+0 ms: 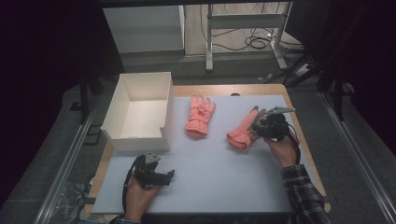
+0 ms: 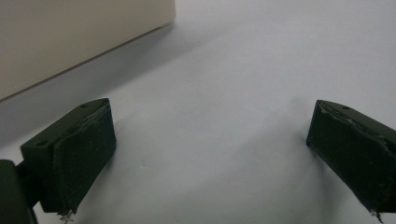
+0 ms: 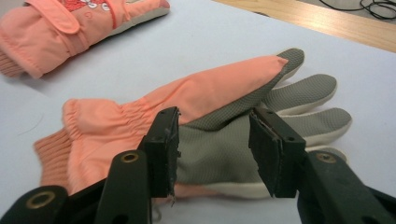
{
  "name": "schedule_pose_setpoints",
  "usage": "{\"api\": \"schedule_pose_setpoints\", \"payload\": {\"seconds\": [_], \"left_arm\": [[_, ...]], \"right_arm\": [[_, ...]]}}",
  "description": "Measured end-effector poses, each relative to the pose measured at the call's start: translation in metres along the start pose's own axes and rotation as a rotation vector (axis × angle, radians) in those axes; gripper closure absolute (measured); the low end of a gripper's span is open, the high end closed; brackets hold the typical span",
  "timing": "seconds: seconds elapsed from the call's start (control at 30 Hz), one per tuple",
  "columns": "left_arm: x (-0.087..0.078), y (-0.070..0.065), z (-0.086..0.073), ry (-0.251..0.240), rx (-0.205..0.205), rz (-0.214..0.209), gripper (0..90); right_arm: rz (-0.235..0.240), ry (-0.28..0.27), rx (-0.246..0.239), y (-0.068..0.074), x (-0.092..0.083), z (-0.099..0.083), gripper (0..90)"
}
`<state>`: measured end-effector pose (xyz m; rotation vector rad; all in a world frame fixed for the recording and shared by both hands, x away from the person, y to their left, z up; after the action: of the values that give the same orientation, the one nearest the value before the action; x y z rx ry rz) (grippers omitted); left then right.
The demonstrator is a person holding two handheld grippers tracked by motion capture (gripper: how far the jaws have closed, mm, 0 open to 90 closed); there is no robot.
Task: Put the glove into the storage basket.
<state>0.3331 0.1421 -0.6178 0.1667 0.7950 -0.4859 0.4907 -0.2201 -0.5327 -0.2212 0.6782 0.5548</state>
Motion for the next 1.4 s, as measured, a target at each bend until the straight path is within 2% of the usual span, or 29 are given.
{"api": "schedule_pose_setpoints", "payload": {"seconds": [0.13,0.2,0.3,0.43,0.47,0.57,0.6,0.63,0.67,0.7,0.73,0.8,1.1,1.4], "left_arm": [[0.0,0.0,0.0,0.0,0.0,0.0,1.5],[0.0,0.0,0.0,0.0,0.001,0.0,1.5],[0.0,0.0,0.0,0.0,0.001,0.0,1.5],[0.0,0.0,0.0,0.0,0.002,0.001,1.5],[0.0,0.0,0.0,0.0,0.002,0.001,1.6],[0.0,0.0,0.0,0.004,0.008,0.002,1.6],[-0.001,0.0,0.0,0.005,0.008,0.001,1.6],[-0.001,0.0,0.0,0.005,0.008,0.001,1.6],[0.0,0.0,0.0,0.004,0.008,0.001,1.6],[0.0,0.0,0.0,0.004,0.008,0.001,1.6],[-0.001,0.0,0.0,0.005,0.008,0.001,1.6],[0.0,0.0,0.0,0.001,0.004,0.001,1.6],[0.0,0.0,0.0,0.0,0.002,0.0,1.6],[0.0,0.0,0.0,0.0,0.001,0.0,1.6]], "right_arm": [[-0.025,0.027,-0.005,-0.004,0.012,-0.003,47.5],[-0.047,0.062,-0.011,-0.008,0.021,-0.011,46.4],[-0.03,0.07,0.012,-0.01,0.026,-0.016,46.8],[-0.014,0.072,0.035,-0.01,0.03,-0.021,56.2],[-0.014,0.072,0.035,-0.01,0.03,-0.021,56.2],[-0.009,0.062,0.057,-0.01,0.031,-0.024,66.6],[-0.01,0.062,0.06,-0.01,0.031,-0.025,72.6],[-0.01,0.062,0.06,-0.01,0.031,-0.025,72.6],[-0.008,0.065,0.065,-0.01,0.03,-0.026,79.6],[-0.008,0.065,0.065,-0.01,0.03,-0.026,79.6],[-0.007,0.067,0.06,-0.01,0.03,-0.026,85.4],[-0.009,0.064,0.056,-0.009,0.03,-0.025,87.7],[0.005,0.028,0.055,-0.009,0.022,-0.018,89.0],[0.036,-0.002,0.028,0.002,0.004,-0.006,89.2]]}}
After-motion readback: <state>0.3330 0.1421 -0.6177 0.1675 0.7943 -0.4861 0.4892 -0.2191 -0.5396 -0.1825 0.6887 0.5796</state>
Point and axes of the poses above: each handheld gripper's, and its own axes: x roughly forward along the jaws, z roughly out of its top, y roughly to its left, the point moved 9 cm from there along x, roughly forward along the jaws, and after that the axes turned 1 degree about z, right-handed, at the moved point
